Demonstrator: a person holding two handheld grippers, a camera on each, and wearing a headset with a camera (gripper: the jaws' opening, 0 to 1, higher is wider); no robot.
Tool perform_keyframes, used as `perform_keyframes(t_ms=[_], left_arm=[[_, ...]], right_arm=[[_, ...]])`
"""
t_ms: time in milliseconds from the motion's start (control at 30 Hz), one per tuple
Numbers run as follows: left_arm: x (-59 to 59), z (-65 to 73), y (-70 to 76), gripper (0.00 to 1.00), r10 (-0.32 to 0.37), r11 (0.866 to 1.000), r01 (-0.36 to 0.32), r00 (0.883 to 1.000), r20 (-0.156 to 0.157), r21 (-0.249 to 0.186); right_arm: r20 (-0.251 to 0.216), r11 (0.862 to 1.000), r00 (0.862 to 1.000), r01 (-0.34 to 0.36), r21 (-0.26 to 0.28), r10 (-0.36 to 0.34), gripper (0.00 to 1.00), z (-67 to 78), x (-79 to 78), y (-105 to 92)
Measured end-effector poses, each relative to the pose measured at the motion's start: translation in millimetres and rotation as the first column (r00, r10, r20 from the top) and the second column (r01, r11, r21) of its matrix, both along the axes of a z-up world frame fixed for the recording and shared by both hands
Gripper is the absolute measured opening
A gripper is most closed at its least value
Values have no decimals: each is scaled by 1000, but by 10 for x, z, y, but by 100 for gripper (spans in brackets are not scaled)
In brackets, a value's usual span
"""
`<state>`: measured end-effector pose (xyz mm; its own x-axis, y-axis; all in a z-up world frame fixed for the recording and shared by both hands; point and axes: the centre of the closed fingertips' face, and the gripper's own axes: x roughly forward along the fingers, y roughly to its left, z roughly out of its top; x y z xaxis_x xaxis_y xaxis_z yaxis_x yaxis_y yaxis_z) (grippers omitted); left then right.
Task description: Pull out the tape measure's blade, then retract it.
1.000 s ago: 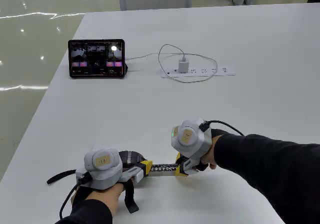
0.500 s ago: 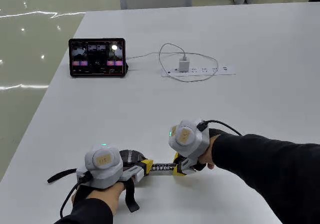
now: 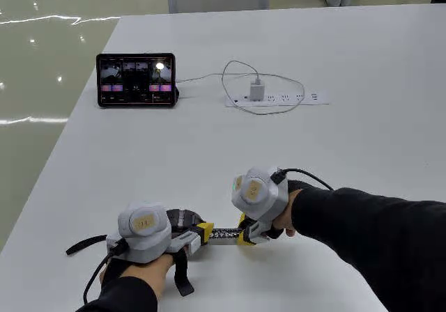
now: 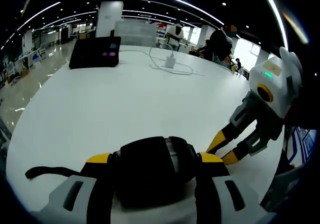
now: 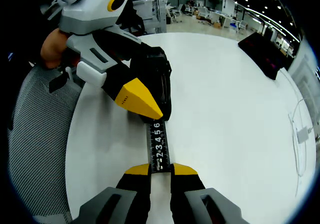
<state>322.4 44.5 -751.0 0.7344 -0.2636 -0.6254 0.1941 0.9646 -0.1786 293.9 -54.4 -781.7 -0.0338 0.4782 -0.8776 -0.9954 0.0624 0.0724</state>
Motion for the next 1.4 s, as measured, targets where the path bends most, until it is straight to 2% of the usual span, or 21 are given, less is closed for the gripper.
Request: perform_keyframes(t_ms=[1400], left_arm=[[-1, -6, 1, 61, -3, 1000, 3, 1000, -3, -7]], right_arm=[[1, 999, 1000, 8, 52, -8, 11, -1, -1, 232]])
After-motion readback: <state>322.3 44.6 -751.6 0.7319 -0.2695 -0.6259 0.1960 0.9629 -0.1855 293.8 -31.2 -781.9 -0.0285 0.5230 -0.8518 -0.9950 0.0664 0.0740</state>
